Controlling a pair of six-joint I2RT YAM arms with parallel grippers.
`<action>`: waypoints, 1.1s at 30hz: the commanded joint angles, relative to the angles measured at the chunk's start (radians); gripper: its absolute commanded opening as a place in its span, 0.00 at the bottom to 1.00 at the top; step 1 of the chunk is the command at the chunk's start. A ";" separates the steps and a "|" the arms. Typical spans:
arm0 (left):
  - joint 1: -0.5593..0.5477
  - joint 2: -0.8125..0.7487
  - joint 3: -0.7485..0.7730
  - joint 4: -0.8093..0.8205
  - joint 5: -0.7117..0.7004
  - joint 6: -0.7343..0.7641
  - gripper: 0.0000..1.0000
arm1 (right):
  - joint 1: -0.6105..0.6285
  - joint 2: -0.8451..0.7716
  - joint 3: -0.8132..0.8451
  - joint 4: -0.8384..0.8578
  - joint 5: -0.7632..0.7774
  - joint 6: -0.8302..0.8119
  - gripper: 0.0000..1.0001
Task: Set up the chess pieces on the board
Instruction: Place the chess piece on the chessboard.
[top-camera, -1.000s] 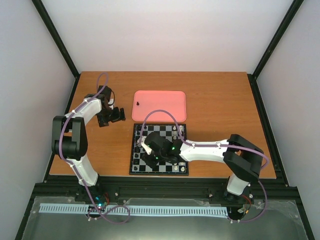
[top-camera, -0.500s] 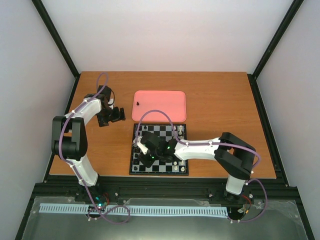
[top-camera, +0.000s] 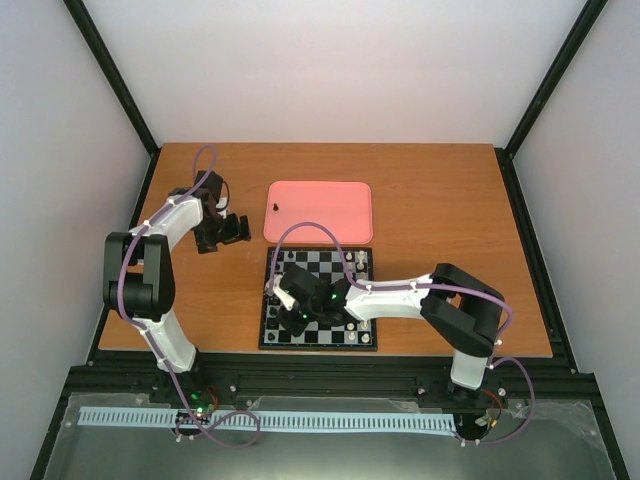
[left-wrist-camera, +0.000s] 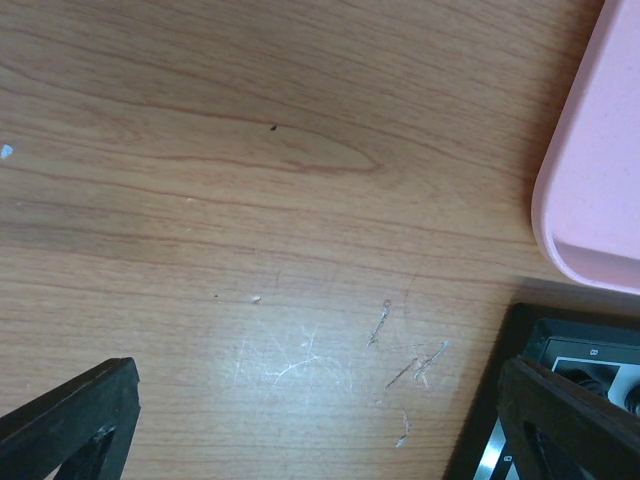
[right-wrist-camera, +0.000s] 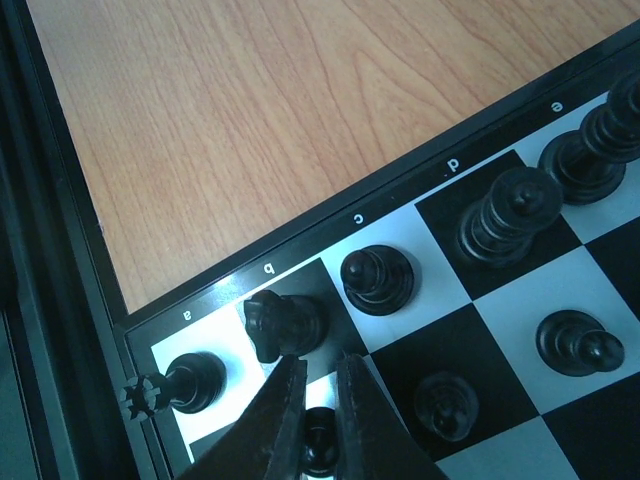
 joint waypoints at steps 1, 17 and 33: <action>0.002 -0.009 0.008 0.015 0.006 0.014 1.00 | 0.006 0.018 0.007 0.031 0.015 -0.007 0.10; 0.001 -0.007 0.002 0.020 0.009 0.012 1.00 | 0.005 0.021 0.010 0.015 0.025 -0.009 0.15; 0.002 -0.008 0.004 0.018 0.006 0.011 1.00 | 0.005 -0.027 0.007 -0.026 0.037 -0.028 0.23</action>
